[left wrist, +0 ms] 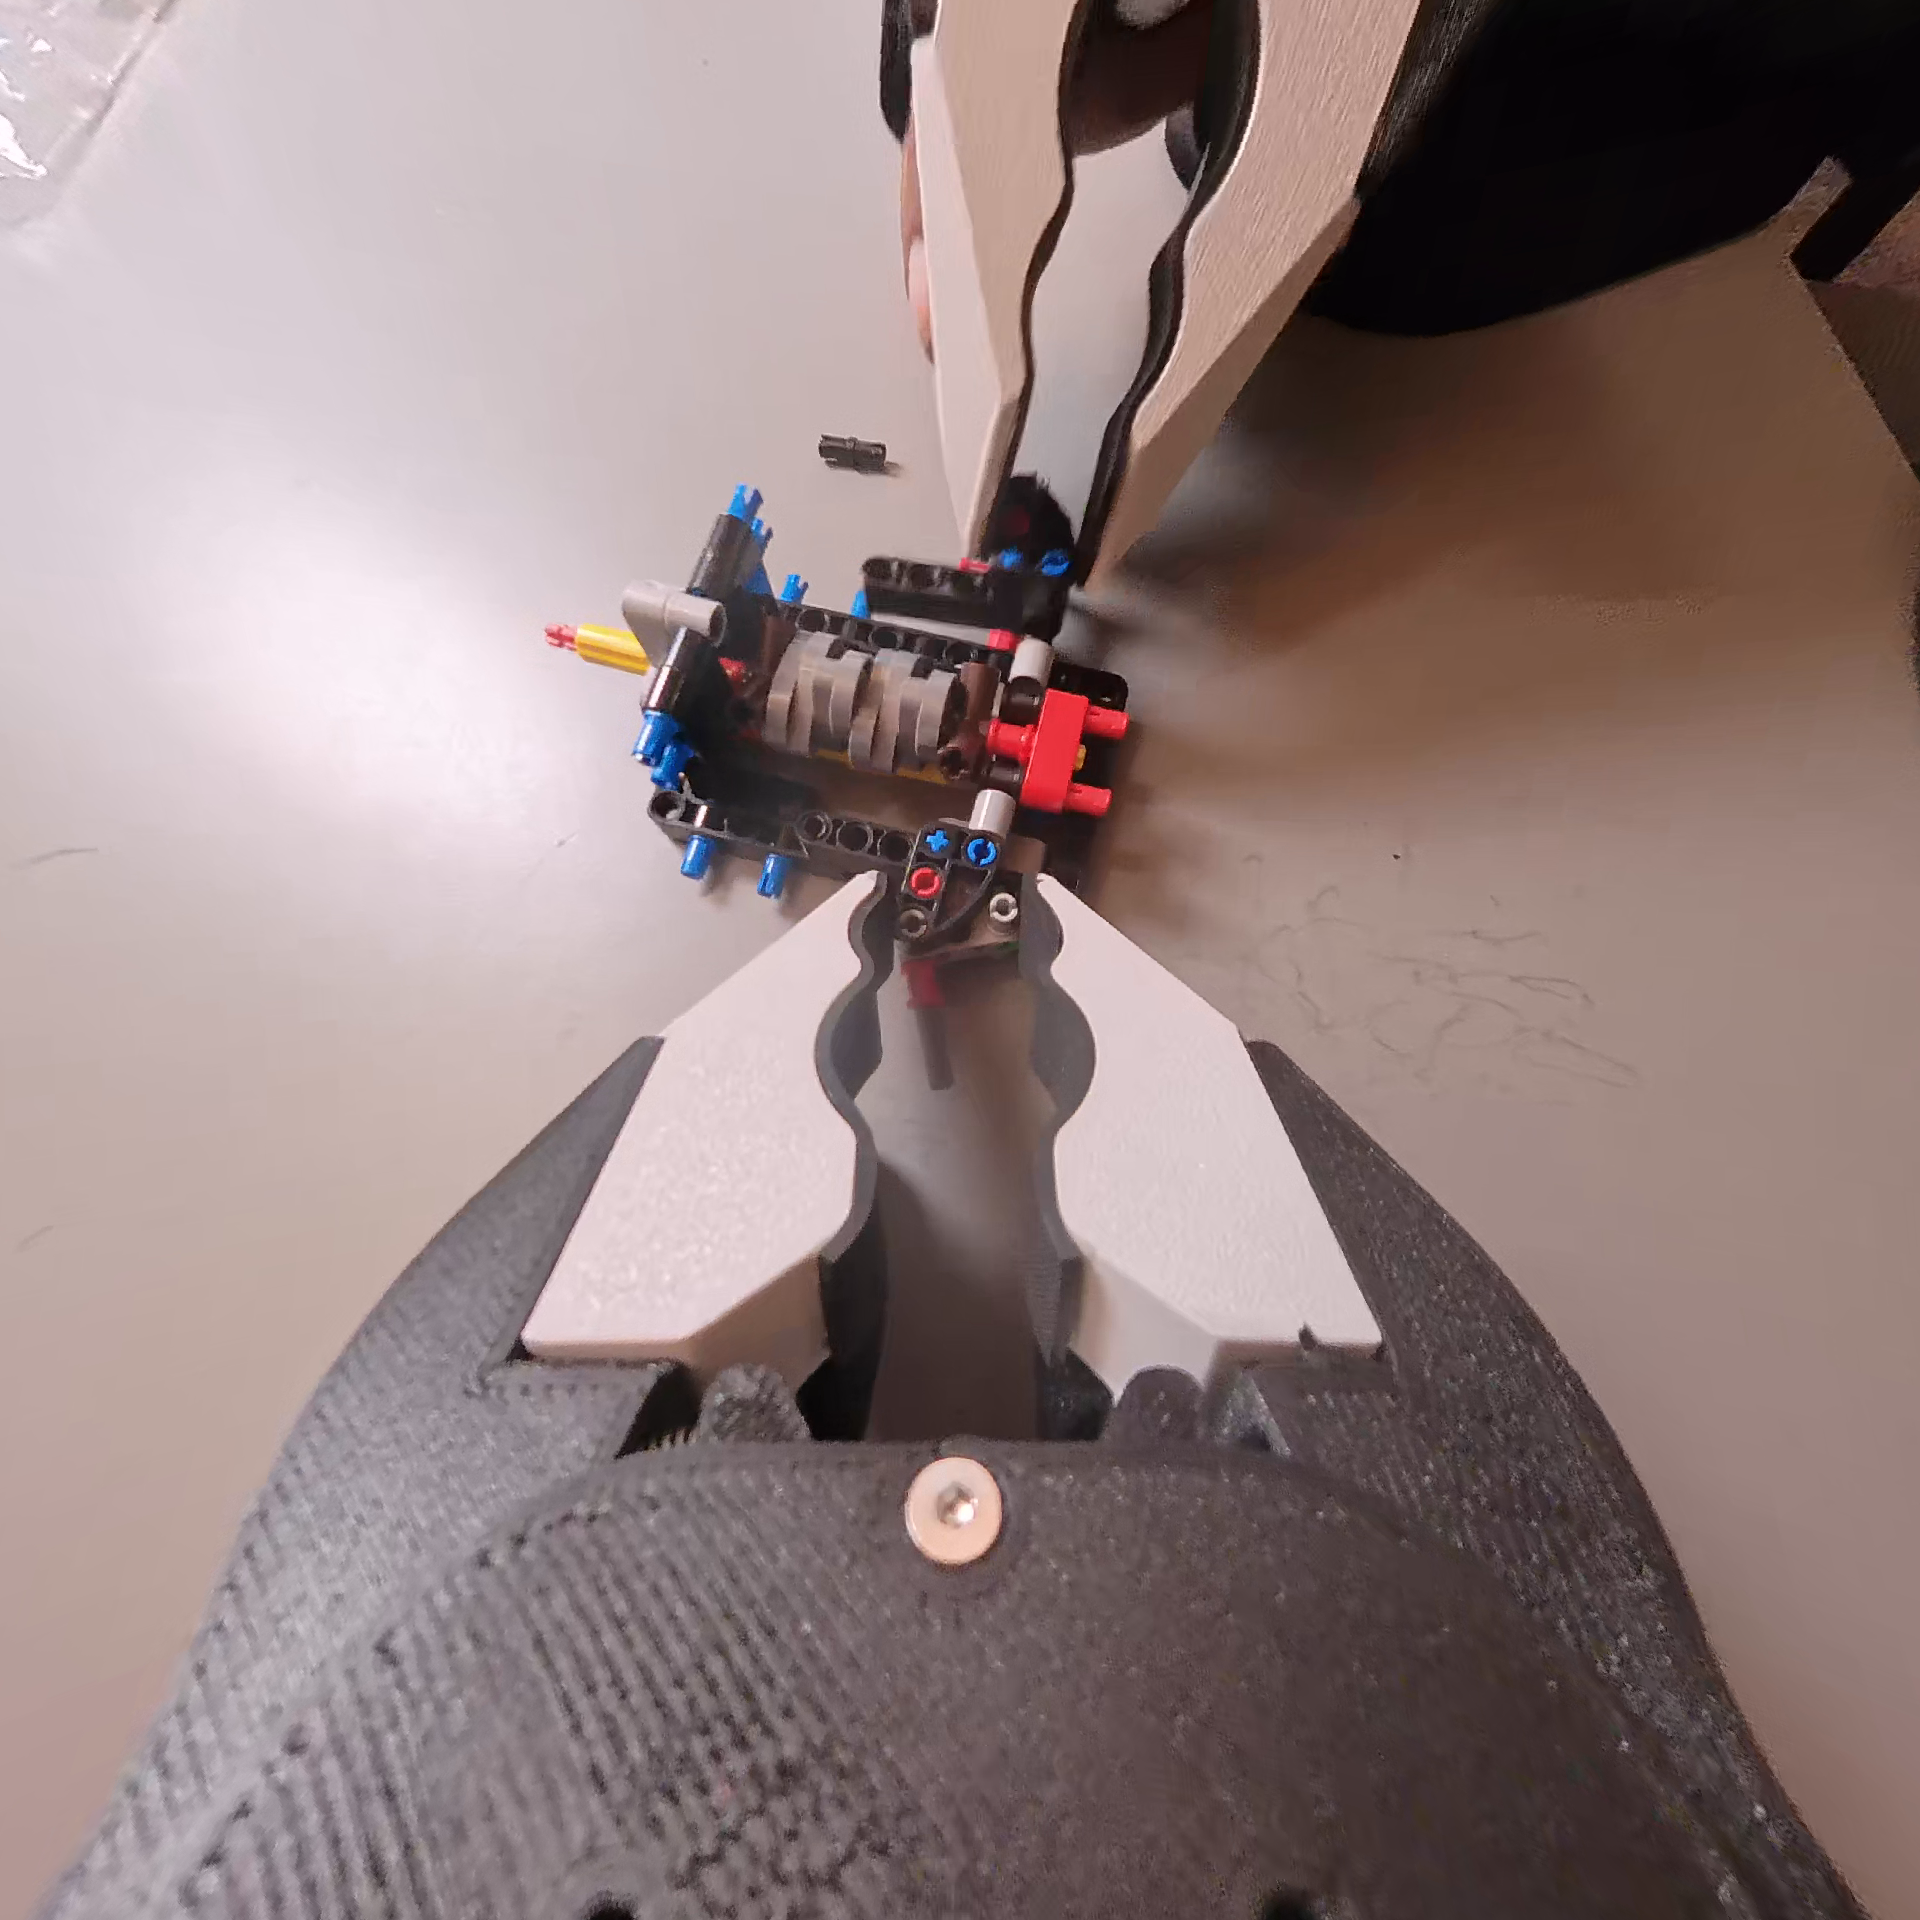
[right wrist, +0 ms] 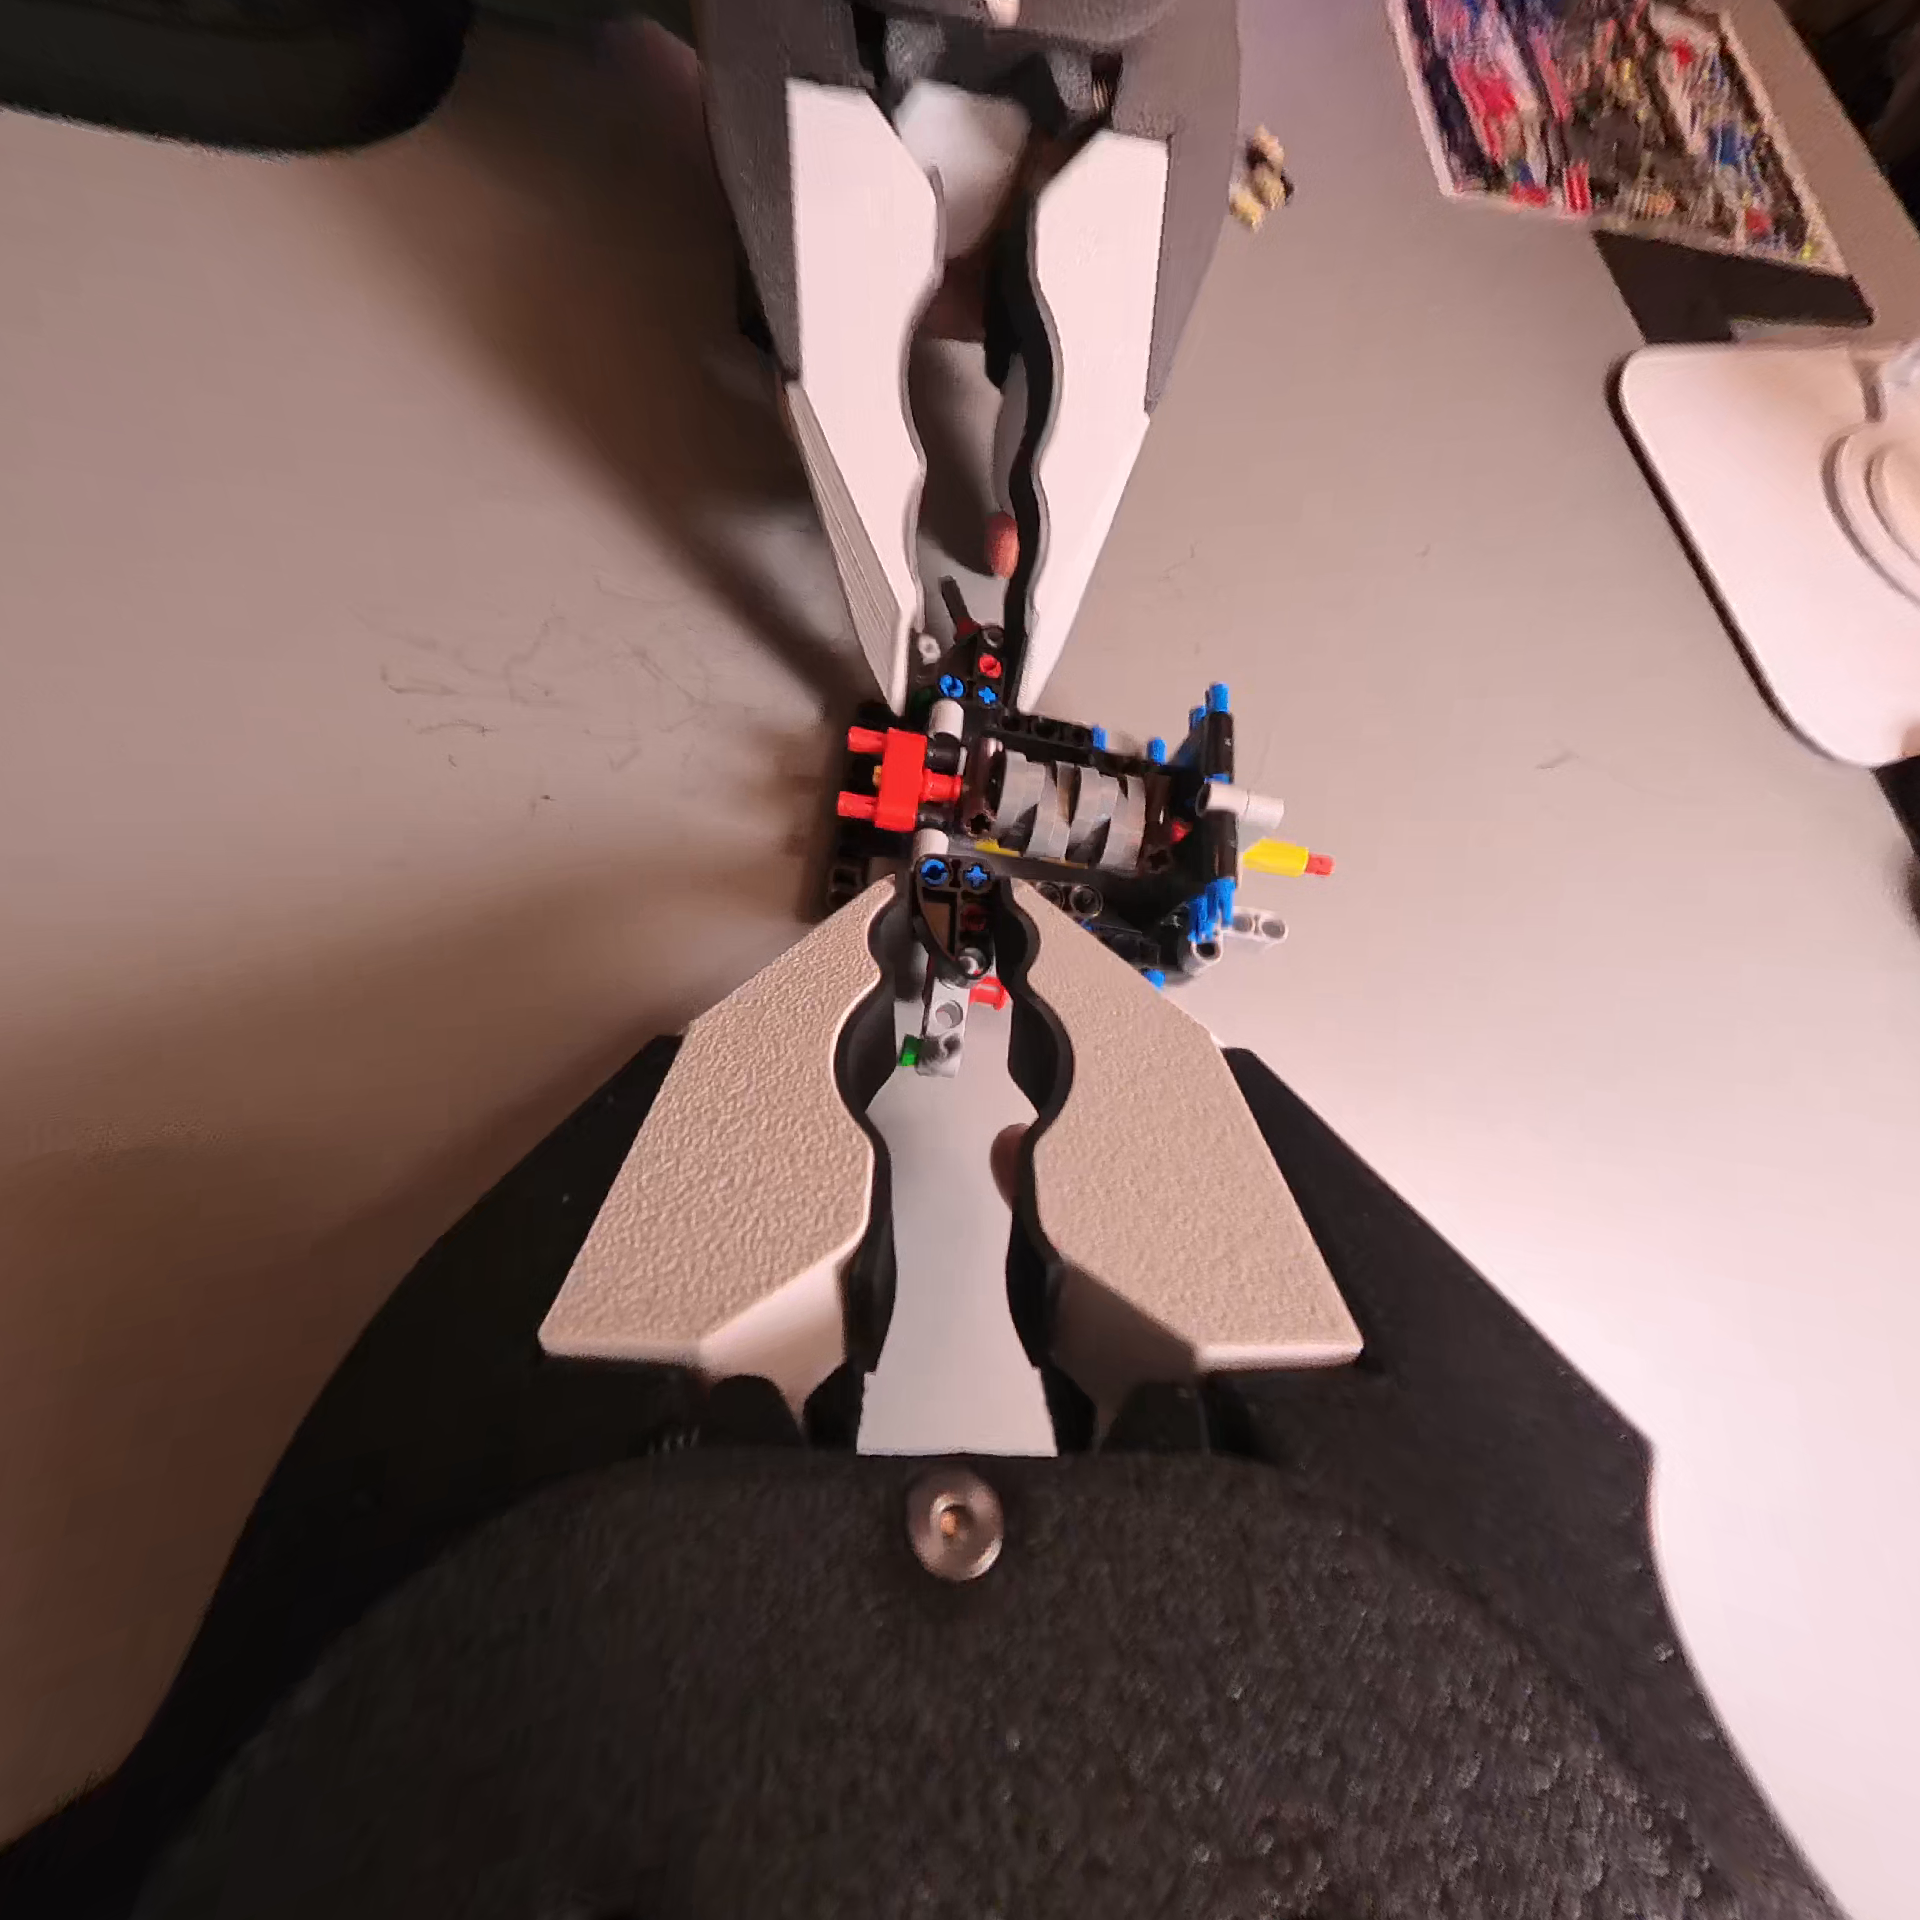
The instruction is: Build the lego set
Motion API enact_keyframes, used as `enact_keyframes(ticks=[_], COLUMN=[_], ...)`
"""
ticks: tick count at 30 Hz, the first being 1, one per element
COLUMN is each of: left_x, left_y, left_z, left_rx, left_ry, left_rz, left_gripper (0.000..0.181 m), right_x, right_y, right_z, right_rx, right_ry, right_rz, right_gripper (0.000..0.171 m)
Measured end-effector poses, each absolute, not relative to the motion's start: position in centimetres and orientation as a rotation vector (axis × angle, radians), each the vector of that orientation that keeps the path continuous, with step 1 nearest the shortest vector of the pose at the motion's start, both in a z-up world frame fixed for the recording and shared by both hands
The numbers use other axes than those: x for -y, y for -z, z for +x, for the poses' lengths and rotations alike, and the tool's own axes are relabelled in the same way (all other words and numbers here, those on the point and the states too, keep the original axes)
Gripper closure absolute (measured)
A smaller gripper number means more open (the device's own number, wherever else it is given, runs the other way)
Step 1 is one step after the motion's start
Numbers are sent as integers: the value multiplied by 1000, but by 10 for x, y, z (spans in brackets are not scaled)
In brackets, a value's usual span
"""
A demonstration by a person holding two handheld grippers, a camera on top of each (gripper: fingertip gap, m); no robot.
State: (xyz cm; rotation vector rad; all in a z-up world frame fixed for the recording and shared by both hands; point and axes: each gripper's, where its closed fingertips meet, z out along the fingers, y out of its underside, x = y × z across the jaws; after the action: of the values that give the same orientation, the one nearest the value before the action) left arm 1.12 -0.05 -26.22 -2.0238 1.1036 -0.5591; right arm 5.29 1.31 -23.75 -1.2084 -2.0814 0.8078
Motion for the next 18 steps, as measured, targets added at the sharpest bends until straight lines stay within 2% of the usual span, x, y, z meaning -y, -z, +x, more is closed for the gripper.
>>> enact_keyframes(ticks=[7,9,11,14,18], left_x=[-19,-27,-31,-22,4], left_y=[259,253,235,188,148], left_z=[1,-10,-22,-13,15], left_rx=[-1087,-1046,-927,-618,-282], left_ry=[477,430,456,789,1401], left_rz=[-1996,-1996,-1980,-1878,-1704], left_gripper=[158,144,141,154,147], right_x=[-30,-36,-35,-16,6], right_y=[169,163,165,160,137], right_z=[55,53,48,38,29], right_rx=[1739,1675,1671,1622,1460], right_ry=[-1080,-1035,-938,-867,-688], right_rz=[-1076,-1033,-966,-818,-575], right_gripper=[159,159,159,159,158])
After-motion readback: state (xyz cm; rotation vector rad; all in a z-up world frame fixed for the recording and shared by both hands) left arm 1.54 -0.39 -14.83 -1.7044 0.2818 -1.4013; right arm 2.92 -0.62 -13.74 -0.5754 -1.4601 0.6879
